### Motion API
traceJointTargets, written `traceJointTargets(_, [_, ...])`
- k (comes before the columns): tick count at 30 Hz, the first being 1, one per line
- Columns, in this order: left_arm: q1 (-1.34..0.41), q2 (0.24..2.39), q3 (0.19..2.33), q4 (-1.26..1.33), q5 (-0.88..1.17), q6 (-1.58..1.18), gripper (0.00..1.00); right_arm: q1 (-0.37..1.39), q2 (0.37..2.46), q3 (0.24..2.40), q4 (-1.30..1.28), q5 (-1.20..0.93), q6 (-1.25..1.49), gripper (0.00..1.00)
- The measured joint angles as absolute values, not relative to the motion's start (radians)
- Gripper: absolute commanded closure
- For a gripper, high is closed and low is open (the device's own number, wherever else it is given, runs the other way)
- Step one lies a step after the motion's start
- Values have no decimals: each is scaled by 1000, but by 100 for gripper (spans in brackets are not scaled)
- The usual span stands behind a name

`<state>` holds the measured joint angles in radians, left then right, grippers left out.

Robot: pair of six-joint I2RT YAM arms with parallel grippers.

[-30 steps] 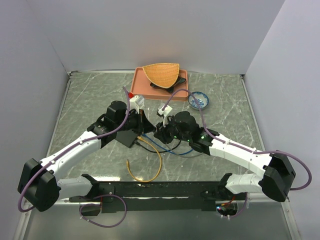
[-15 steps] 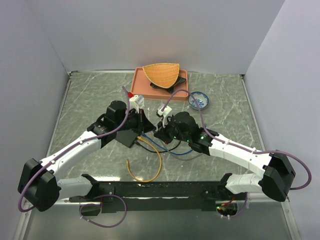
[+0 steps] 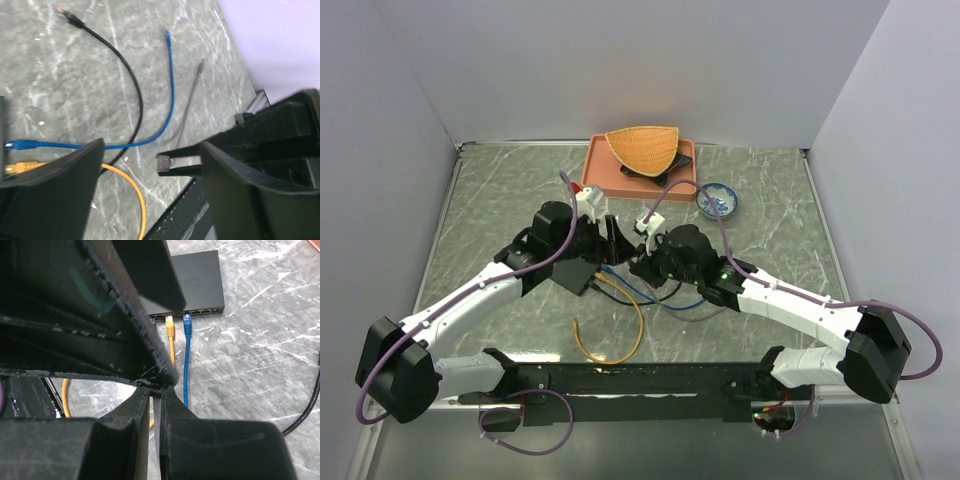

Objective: Insert the plug into the switch port

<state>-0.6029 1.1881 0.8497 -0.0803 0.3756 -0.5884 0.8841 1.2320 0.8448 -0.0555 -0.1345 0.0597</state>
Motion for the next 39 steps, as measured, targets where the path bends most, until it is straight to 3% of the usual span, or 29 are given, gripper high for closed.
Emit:
traceJointTargets(3, [-590, 1187, 850, -81, 337, -603, 4, 884, 1232, 844, -60, -127, 54, 100])
traceJointTargets(8, [-510, 1172, 826, -73, 307, -647, 1, 884, 1231, 843, -79, -113, 42, 100])
traceJointTargets(22, [-173, 1099, 649, -64, 312, -718, 4, 884, 1217, 818, -152, -68, 1, 100])
traceJointTargets(39, [-88, 1238, 612, -30, 290, -696, 4, 884, 1237, 811, -187, -46, -33, 100])
